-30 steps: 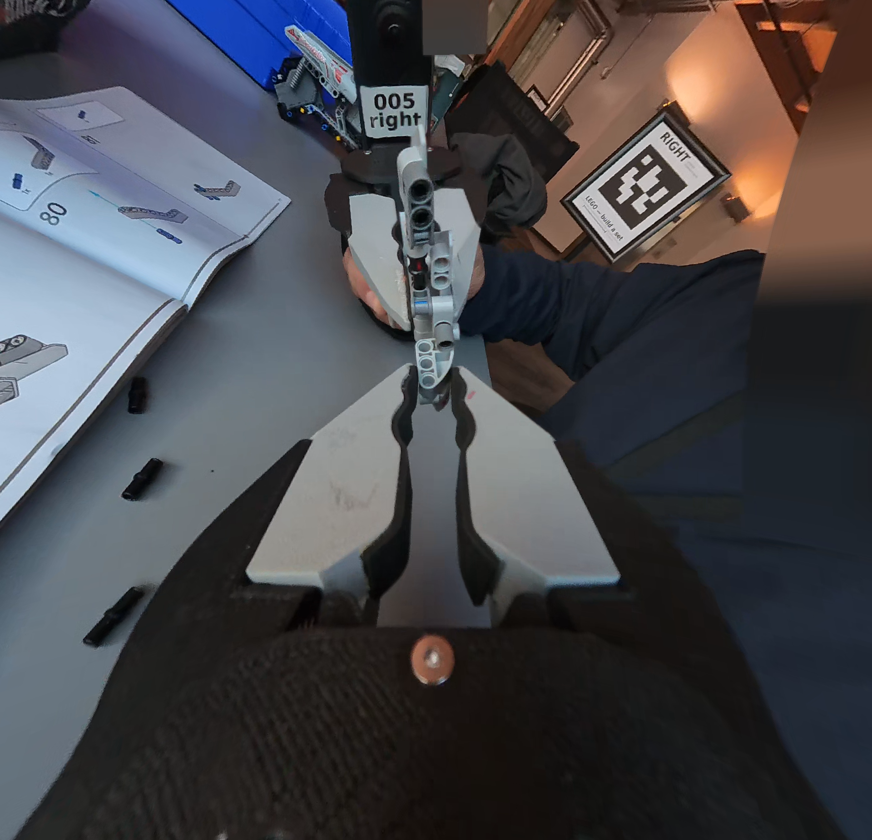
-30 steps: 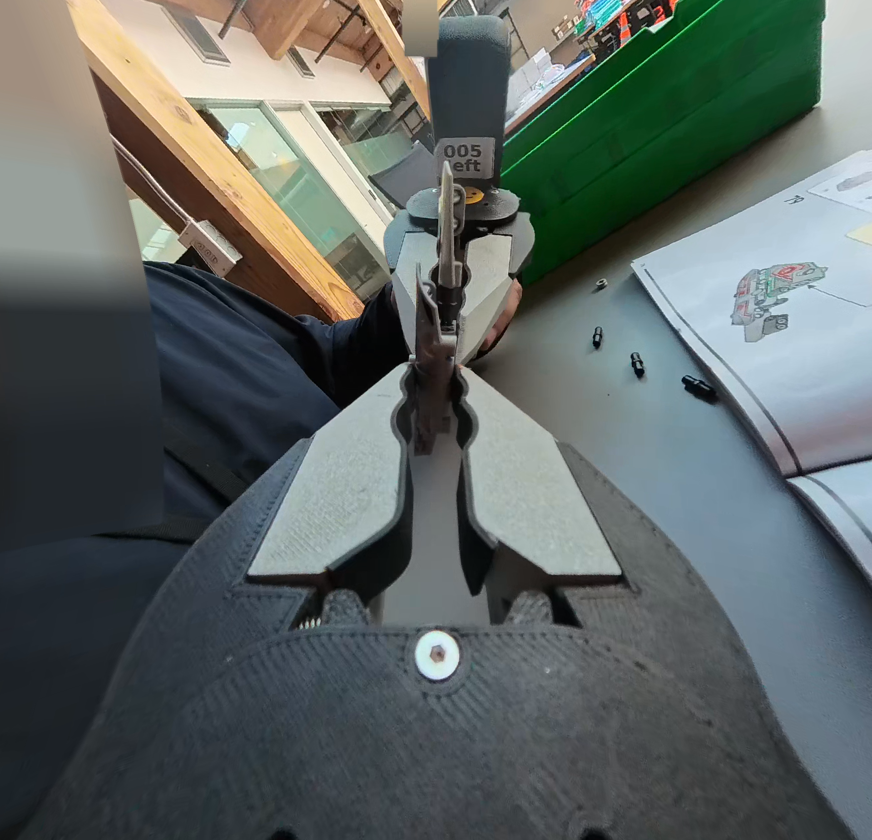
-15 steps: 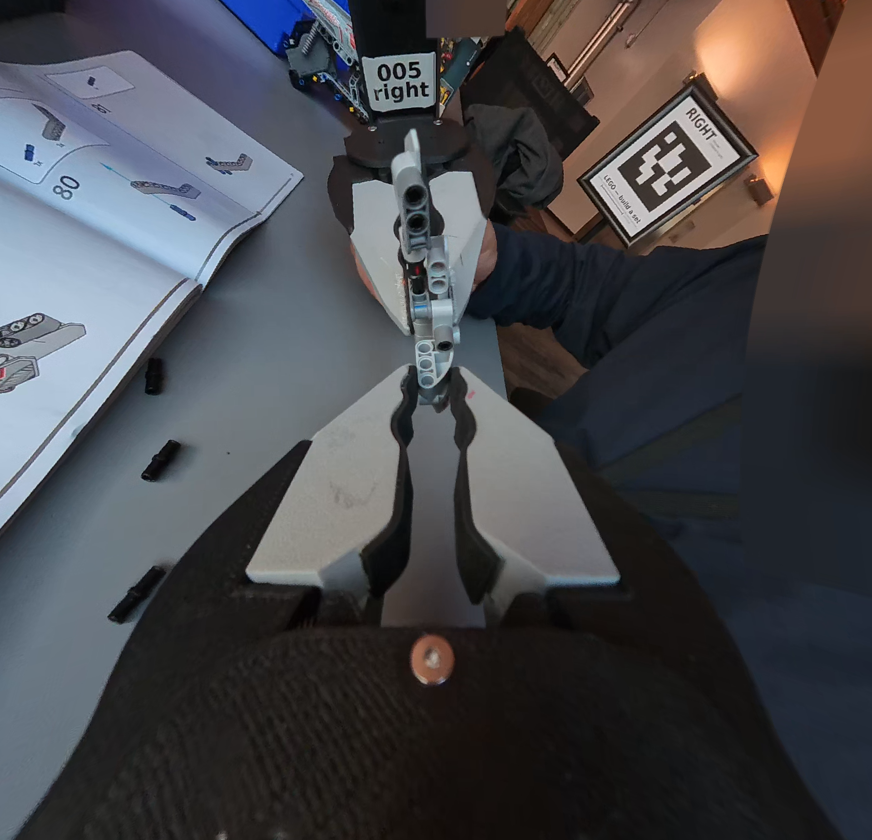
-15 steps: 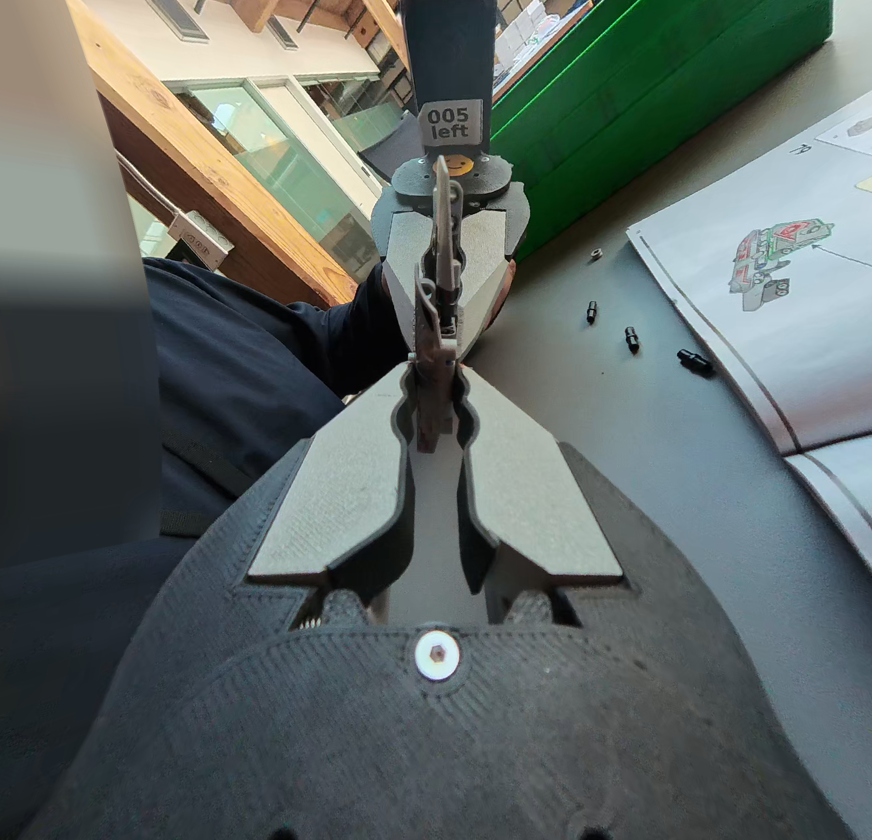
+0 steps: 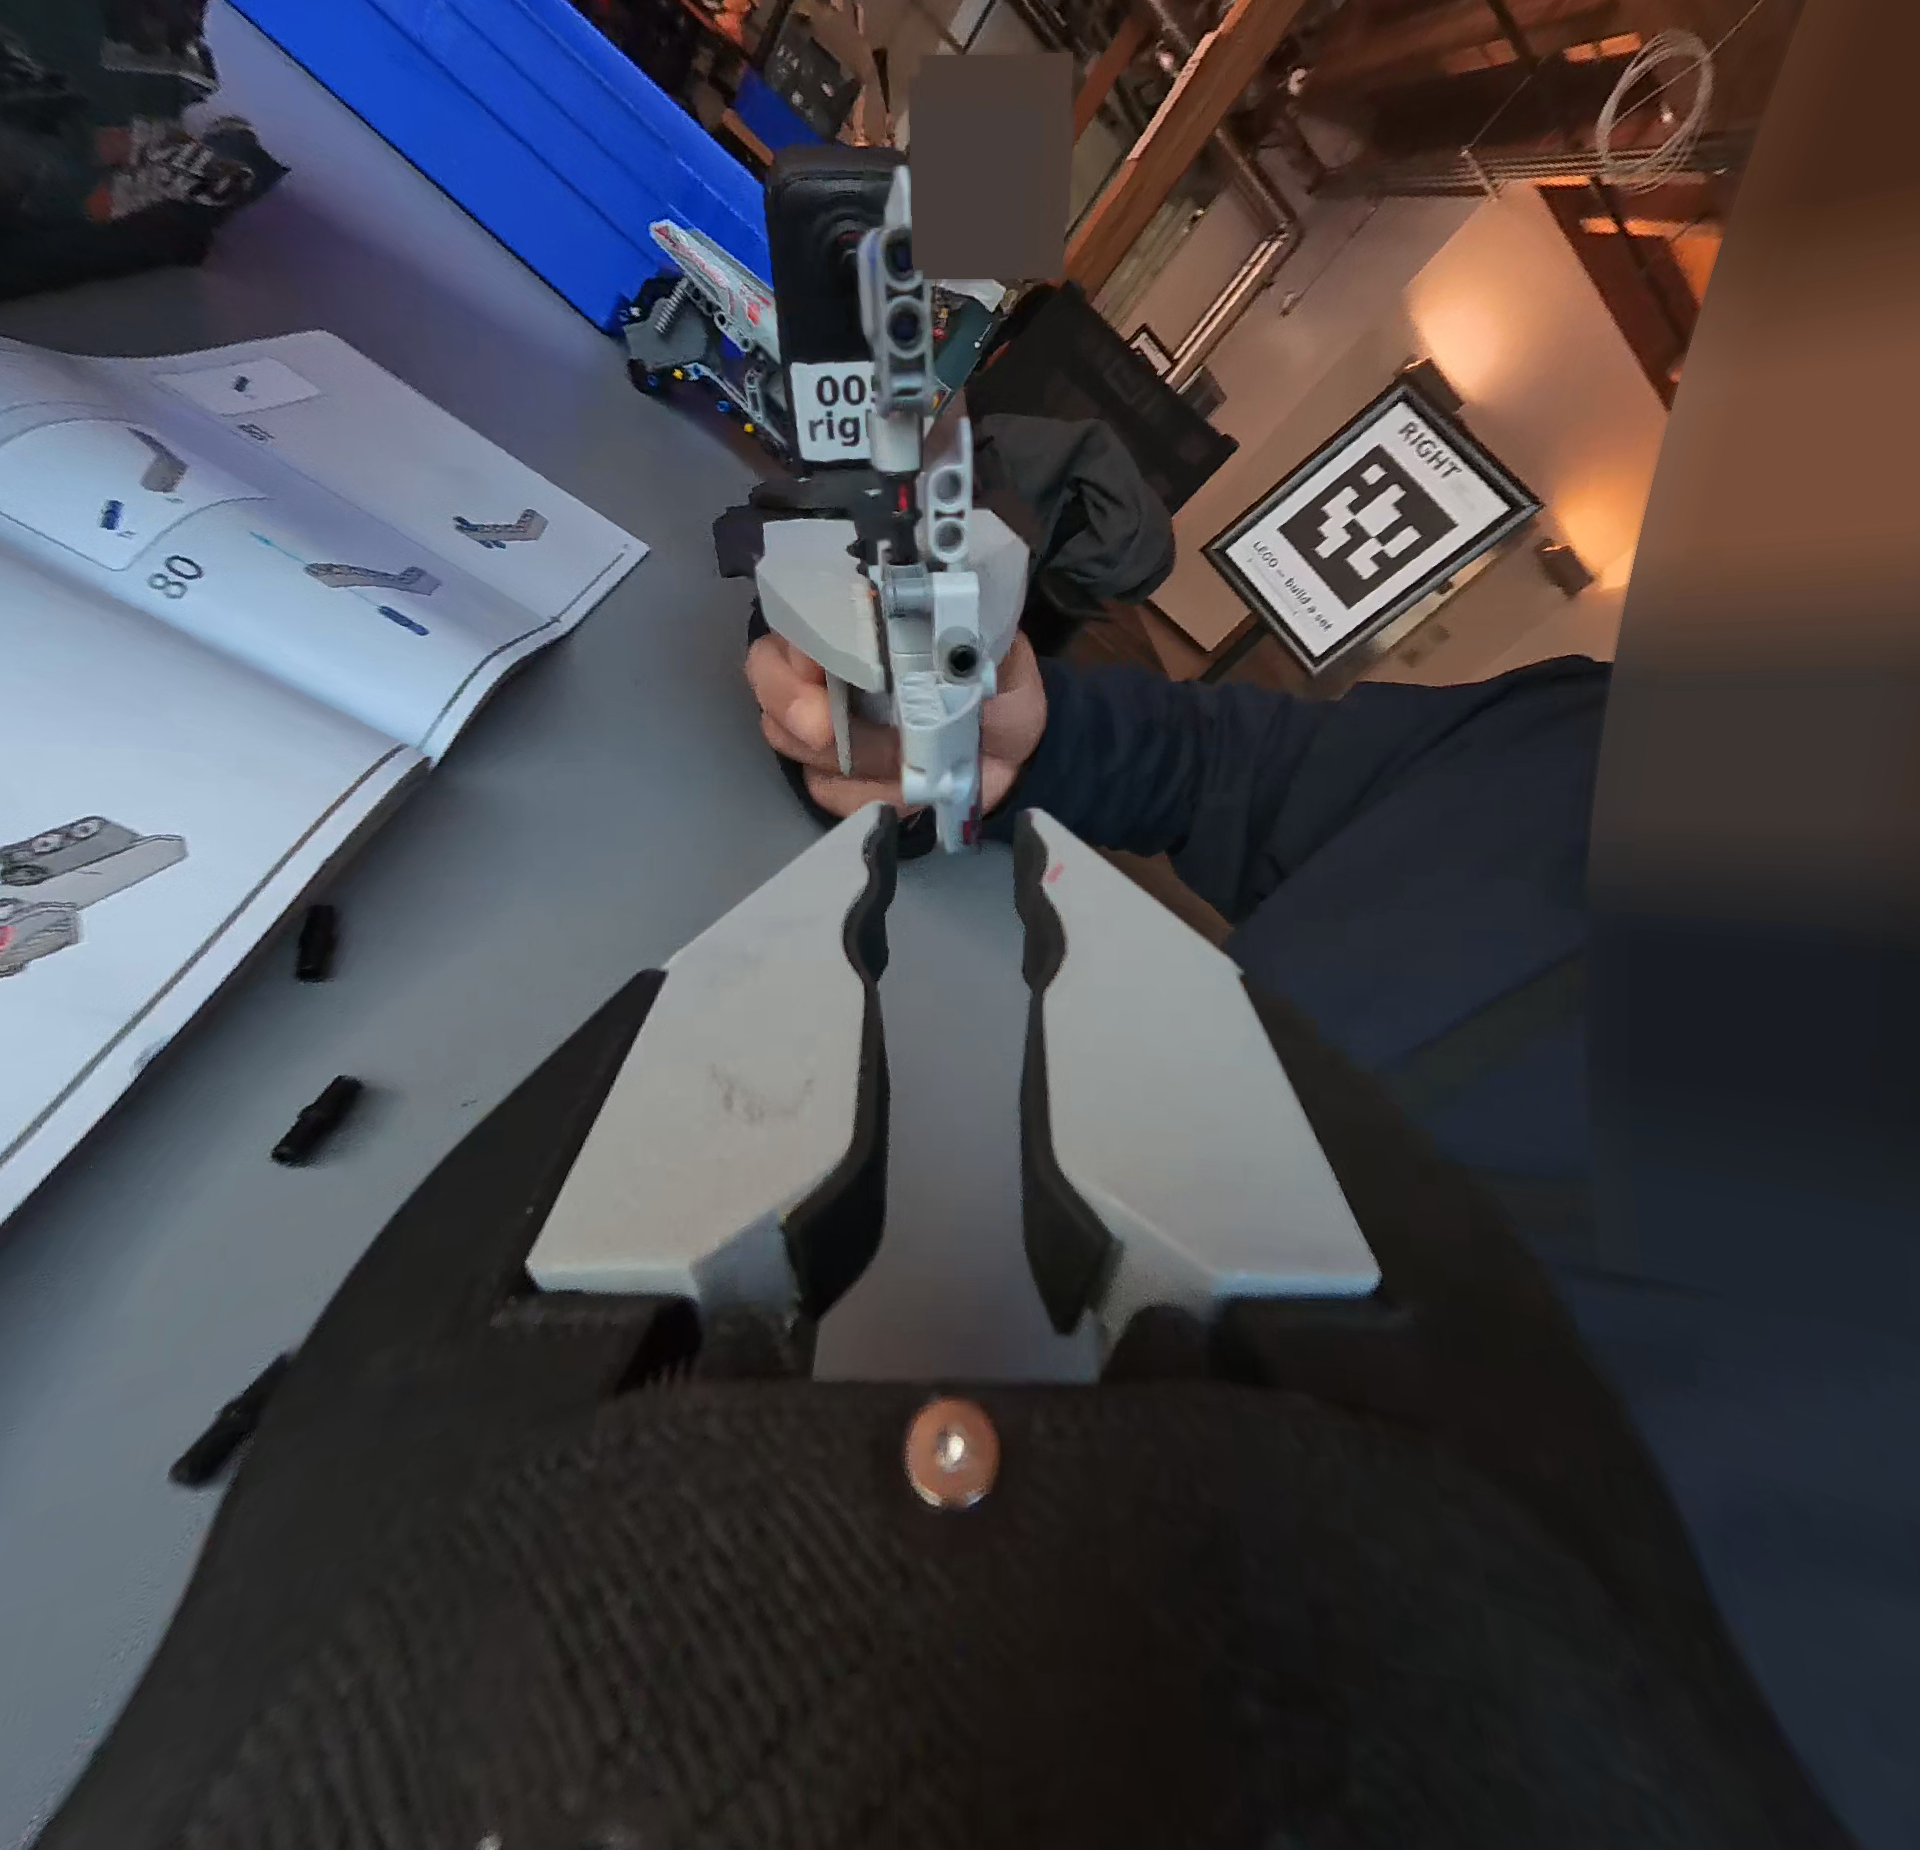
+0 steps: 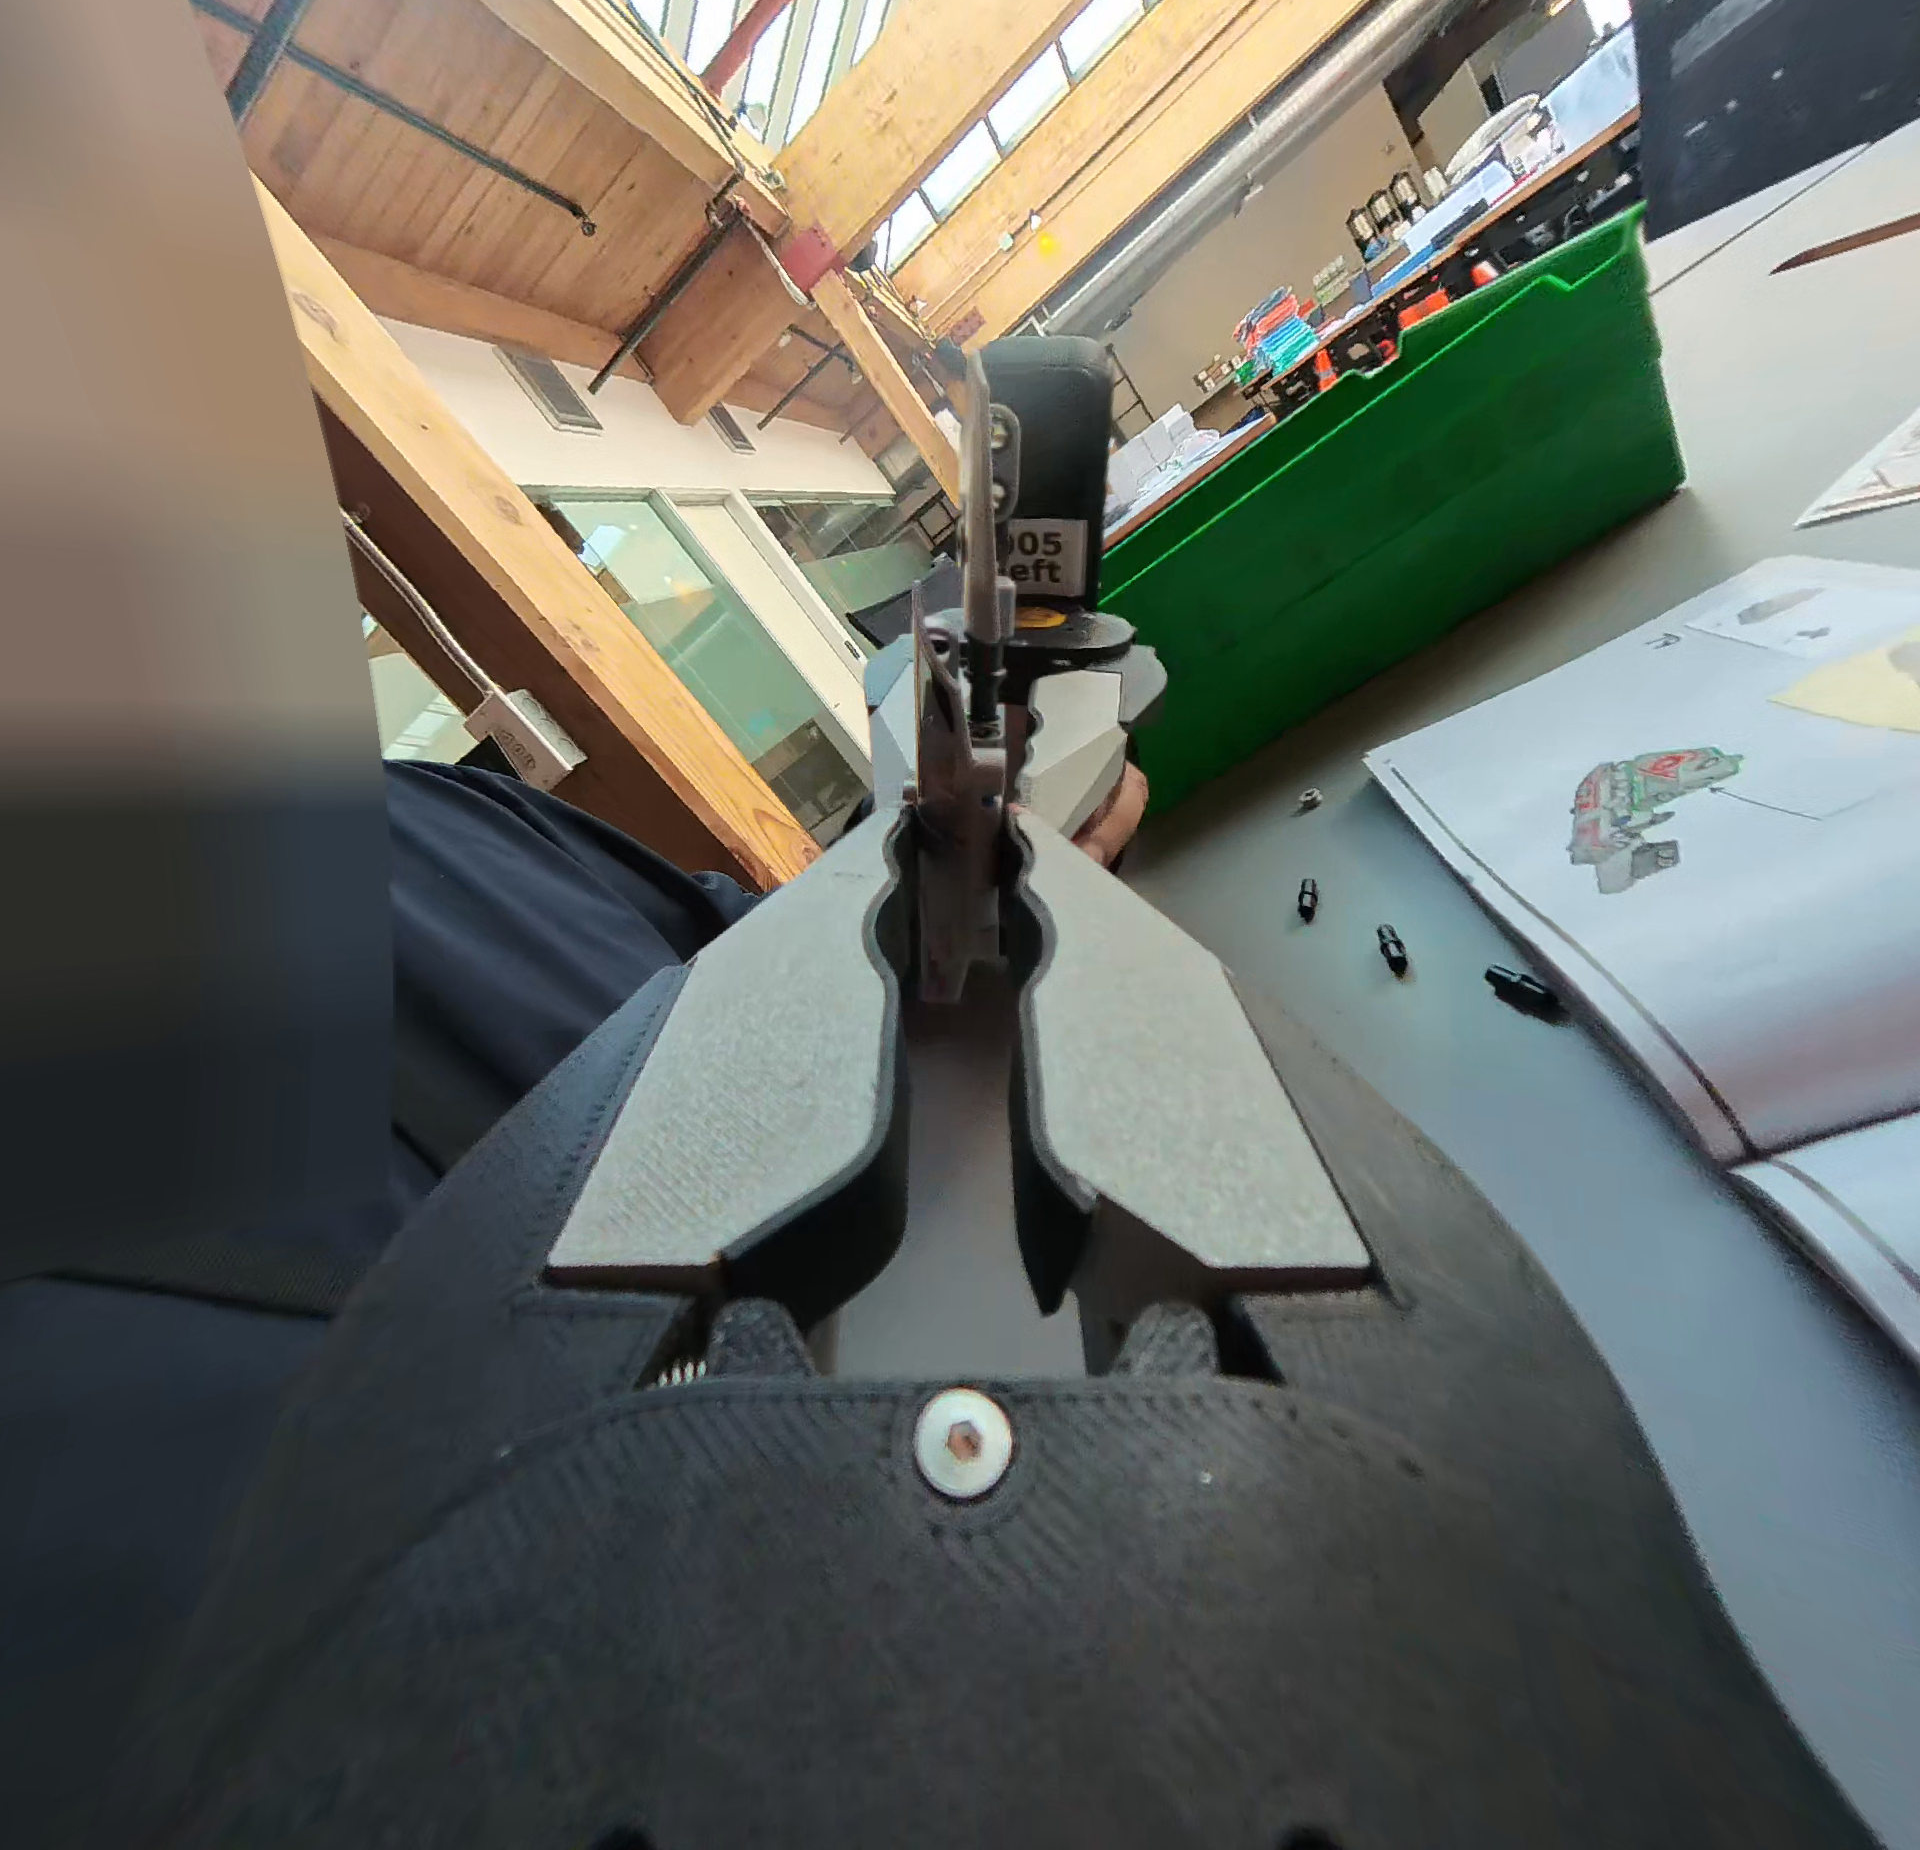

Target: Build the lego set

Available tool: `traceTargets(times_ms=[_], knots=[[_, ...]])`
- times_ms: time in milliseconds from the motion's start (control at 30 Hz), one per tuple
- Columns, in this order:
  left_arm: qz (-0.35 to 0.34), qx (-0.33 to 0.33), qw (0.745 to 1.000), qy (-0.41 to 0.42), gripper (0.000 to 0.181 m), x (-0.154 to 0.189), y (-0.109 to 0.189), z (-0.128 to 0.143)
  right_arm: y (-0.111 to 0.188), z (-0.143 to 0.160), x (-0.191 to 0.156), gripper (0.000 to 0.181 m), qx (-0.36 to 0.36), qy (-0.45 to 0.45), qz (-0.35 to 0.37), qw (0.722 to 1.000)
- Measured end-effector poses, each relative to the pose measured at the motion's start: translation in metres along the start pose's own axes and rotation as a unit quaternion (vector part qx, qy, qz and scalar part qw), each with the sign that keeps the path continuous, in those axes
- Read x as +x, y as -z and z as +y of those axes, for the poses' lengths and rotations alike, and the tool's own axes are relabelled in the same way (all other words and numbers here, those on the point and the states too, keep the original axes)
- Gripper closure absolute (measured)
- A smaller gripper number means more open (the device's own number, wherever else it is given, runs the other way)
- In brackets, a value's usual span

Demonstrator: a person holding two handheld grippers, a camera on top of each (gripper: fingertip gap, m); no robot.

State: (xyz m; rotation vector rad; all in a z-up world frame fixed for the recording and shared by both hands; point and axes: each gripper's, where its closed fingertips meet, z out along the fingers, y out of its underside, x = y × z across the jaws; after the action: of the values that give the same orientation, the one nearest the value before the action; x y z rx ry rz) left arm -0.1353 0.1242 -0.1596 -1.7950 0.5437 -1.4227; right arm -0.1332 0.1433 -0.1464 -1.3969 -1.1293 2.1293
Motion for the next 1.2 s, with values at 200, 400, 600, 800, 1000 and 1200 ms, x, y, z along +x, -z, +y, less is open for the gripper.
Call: traceTargets(times_ms=[200, 400, 600, 800, 1000, 1200], knots=[[0.007, -0.03, 0.999, -0.025, 0.173, 0.01, -0.001, 0.01, -0.001, 0.016, -0.005, 0.167, -0.049, 0.021, 0.004, 0.999], [-0.023, -0.179, 0.984, -0.003, 0.174, -0.006, 0.011, 0.043, 0.029, -0.004, 0.011, 0.136, -0.085, 0.124, 0.083, 0.985], [-0.003, -0.251, 0.968, -0.012, 0.174, -0.009, 0.005, 0.057, 0.02, 0.024, 0.002, 0.15, -0.19, 0.145, 0.023, 0.971], [-0.014, -0.264, 0.964, -0.014, 0.173, -0.016, 0.004, 0.064, 0.024, 0.05, 0.012, 0.176, -0.262, 0.151, 0.039, 0.952], [-0.079, -0.209, 0.974, 0.026, 0.169, -0.046, 0.009, 0.048, 0.039, 0.058, 0.039, 0.178, -0.3, 0.081, 0.117, 0.943], [-0.154, -0.178, 0.971, -0.037, 0.161, -0.059, 0.016, 0.038, 0.053, 0.071, 0.053, 0.177, -0.327, -0.001, 0.15, 0.933]])
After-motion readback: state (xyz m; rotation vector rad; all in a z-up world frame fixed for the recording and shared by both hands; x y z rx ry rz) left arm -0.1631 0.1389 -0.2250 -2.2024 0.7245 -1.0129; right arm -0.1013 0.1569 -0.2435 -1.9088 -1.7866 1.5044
